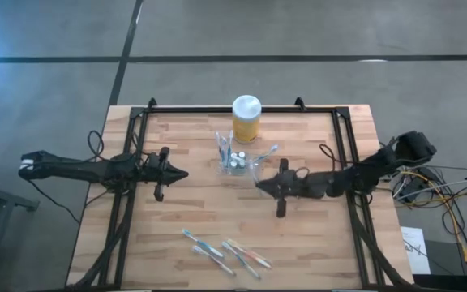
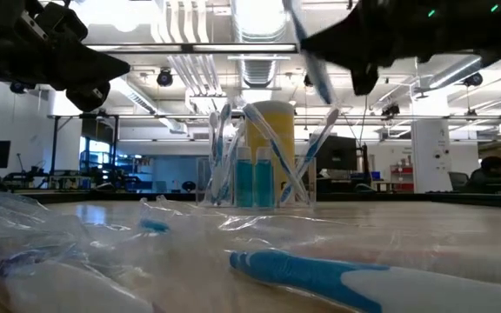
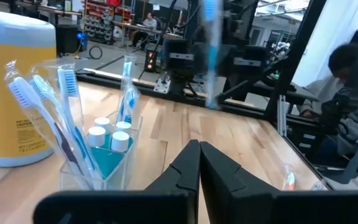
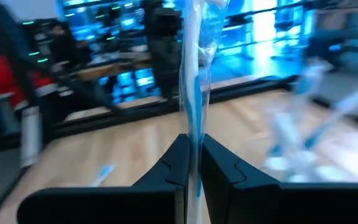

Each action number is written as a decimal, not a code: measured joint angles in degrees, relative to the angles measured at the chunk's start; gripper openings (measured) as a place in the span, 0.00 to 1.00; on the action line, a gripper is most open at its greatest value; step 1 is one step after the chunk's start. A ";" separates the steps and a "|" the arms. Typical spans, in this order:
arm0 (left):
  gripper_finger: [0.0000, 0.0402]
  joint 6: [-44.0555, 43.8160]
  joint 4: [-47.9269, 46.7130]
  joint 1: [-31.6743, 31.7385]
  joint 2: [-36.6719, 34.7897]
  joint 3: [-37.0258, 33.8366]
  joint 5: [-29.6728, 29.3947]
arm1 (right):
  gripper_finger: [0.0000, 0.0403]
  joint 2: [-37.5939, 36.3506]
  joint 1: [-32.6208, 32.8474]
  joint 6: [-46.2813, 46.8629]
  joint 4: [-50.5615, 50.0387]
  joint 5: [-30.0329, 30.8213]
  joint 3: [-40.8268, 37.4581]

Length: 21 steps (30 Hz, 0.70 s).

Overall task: Pick & Place toothbrushing station
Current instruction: Put the blue toothbrush into the transparent organizer

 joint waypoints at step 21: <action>0.03 -0.51 1.27 -0.02 0.00 -2.61 0.04 | 0.04 22.10 -8.79 -16.07 19.88 20.20 4.96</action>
